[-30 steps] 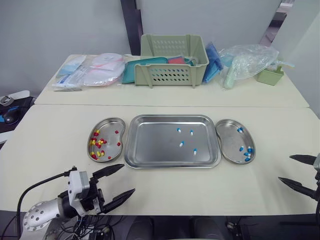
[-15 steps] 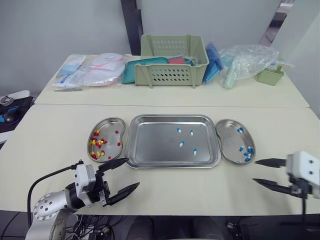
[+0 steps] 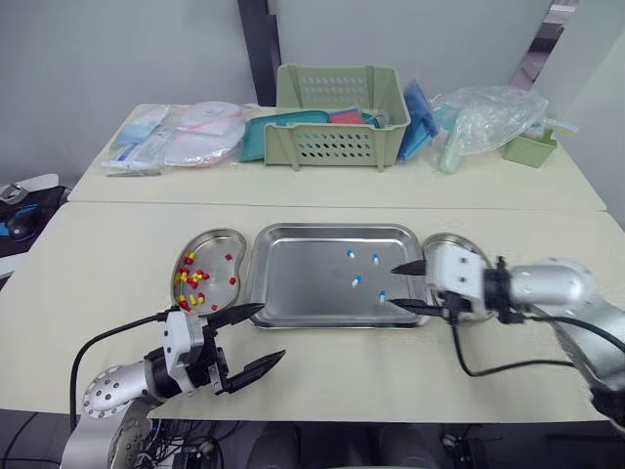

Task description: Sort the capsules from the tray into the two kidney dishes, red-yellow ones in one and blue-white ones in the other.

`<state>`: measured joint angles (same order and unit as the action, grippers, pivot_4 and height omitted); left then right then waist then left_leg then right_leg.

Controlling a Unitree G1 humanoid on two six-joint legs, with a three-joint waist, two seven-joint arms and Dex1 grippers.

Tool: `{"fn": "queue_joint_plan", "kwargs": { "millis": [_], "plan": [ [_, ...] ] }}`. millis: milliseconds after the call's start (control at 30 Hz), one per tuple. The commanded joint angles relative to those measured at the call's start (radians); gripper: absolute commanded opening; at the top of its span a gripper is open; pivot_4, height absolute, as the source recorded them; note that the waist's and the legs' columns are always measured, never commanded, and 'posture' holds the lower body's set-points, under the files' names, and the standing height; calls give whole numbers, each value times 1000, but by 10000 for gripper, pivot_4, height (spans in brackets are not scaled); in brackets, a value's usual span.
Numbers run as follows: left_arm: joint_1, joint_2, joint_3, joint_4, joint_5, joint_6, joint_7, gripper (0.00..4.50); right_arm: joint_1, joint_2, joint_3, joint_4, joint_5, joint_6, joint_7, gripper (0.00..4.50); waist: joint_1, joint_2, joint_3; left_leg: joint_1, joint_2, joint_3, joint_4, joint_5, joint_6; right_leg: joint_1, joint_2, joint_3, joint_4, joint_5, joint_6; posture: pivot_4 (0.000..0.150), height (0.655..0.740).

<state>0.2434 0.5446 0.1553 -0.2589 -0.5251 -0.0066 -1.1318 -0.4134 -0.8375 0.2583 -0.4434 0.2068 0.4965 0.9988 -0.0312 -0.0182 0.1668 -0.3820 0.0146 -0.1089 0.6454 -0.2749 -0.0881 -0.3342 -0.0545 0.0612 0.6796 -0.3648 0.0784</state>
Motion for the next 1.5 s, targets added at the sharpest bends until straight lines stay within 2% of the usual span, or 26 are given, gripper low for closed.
{"fn": "queue_joint_plan", "kwargs": {
  "millis": [33, 167, 300, 533, 800, 1300, 1500],
  "plan": [
    [-14, 11, -7, -33, -6, 7, 13, 45000, -105, 44, 90, 101, -71, -10, 31, 25500, 1, 0, 0, 0, 0, 0, 0, 0, 0, 0, 0, 0, 0, 0, 0, 1500, 7400],
    [-15, 11, -16, -48, -4, 14, 29, 45000, -178, 126, 142, 216, -121, -3, 8, 25500, -2, 0, 0, 0, 0, 0, 0, 0, 0, 0, 0, 0, 1, 0, 0, 1500, 7400],
    [-1, 11, -17, -68, -3, 20, 44, 45000, -153, 219, 136, 242, -129, 18, -63, 25500, -2, 1, 0, 0, 0, 0, 0, 0, 0, -1, 0, 0, 1, 0, 0, 1500, 7400],
    [8, 13, -20, -86, -4, 27, 61, 45000, -83, 351, 113, 188, -160, 149, -239, 25500, -2, 1, 0, 0, 0, 0, 0, 0, 0, -2, 0, 0, 1, 0, 0, 1500, 7400],
    [9, 15, -21, -87, -6, 29, 62, 45000, -38, 443, 105, 164, -197, 253, -401, 25500, -3, 1, 1, 0, 0, 0, 0, 0, 0, -2, 0, 0, 2, 0, 0, 1500, 7400],
    [9, 13, -29, -85, -4, 27, 64, 45000, 6, 450, 127, 210, -203, 266, -439, 25500, -5, 2, 1, 0, 0, 0, -1, 0, 0, -2, 0, 1, 2, 0, 0, 1500, 7400],
    [8, 15, -33, -83, -4, 26, 68, 45000, 8, 447, 137, 210, -209, 270, -442, 13701, -5, 2, 1, 0, 0, 0, -1, 0, 0, -2, 0, 1, 2, 0, 0, 1500, 7400]
  ]
}}
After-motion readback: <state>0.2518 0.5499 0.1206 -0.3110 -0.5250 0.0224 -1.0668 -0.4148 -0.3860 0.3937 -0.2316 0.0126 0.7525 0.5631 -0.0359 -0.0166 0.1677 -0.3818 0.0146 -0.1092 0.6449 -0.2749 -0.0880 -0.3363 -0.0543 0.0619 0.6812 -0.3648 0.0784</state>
